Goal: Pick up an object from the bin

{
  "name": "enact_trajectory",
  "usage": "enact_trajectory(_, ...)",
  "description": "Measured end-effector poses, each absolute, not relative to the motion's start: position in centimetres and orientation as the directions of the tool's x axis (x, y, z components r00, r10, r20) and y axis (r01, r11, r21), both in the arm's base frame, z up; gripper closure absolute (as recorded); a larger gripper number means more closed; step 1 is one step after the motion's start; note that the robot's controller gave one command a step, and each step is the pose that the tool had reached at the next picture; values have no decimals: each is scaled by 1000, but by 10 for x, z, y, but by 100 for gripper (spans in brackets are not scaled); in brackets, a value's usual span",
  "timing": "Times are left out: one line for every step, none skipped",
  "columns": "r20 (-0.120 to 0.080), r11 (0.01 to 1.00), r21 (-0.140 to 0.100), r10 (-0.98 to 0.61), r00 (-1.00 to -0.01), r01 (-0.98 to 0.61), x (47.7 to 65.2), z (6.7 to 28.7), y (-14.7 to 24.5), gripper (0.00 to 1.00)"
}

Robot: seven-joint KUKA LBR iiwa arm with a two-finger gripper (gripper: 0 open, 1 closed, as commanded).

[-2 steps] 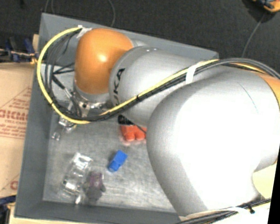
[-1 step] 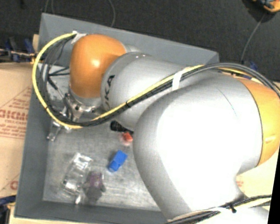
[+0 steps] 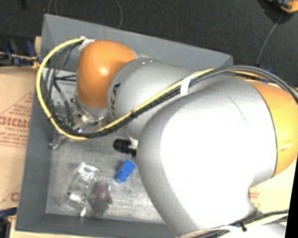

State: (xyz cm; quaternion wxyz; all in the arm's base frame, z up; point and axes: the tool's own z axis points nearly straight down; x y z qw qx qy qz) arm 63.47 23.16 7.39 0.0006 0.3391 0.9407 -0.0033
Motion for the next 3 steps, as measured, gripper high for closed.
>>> enact_trajectory(-9,769,5,639,-769,639,636,75,233,100)
enact_trajectory(-4,769,4,639,-769,639,638,109,232,100)
enact_trajectory(-4,769,7,639,-769,639,641,173,231,100)
